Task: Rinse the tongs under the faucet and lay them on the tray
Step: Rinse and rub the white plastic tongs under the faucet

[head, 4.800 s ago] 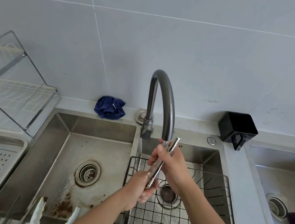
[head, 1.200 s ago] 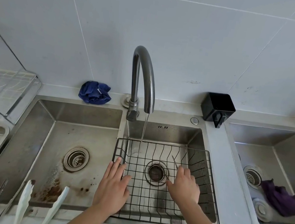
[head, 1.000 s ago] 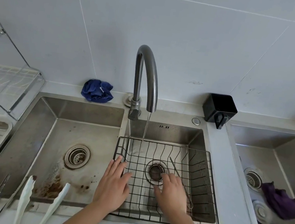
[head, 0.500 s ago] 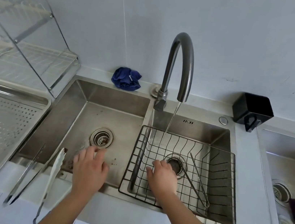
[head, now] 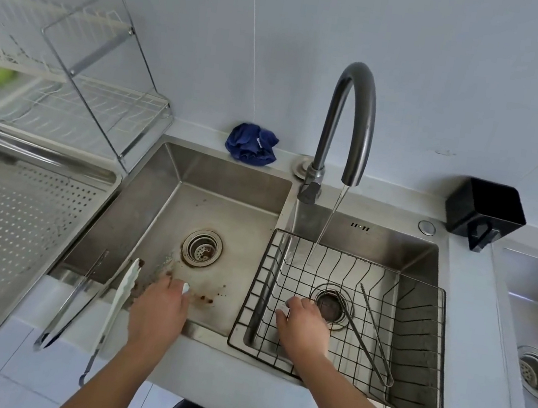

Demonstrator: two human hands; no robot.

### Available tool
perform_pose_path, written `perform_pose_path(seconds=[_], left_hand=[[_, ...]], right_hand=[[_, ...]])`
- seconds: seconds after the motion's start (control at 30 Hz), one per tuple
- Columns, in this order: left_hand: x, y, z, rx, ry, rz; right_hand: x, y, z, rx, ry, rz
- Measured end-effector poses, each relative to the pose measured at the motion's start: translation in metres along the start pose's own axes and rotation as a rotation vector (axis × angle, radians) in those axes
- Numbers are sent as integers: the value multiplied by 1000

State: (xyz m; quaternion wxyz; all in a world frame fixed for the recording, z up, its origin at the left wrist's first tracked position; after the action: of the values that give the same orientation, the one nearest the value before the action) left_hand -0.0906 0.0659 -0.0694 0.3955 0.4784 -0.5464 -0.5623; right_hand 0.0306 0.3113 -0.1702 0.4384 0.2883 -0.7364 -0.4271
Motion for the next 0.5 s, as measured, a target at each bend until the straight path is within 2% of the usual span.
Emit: perform_pose_path(seconds=[0.33, 0.43, 0.5], left_hand=[[-13, 22, 2, 19, 25, -102], [-41, 53, 5, -36, -29, -286], [-57, 69, 11, -6, -19, -490]], right_hand=[[-2, 1, -1, -8, -14, 73], [7, 14, 2, -41, 27, 153], [20, 30, 6, -85, 50, 275]])
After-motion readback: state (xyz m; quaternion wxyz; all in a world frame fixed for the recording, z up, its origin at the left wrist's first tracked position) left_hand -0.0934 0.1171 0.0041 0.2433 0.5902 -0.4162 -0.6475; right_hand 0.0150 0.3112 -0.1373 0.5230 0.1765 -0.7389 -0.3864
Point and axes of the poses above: each hand's wrist, its own z-axis towards the middle knuckle, its own y-axis out of the back of the hand, x = y × z, the point moved 10 cm from there along z, towards the middle knuckle, and after that the axes turned 8 degrees about y, right-handed, at the moved point
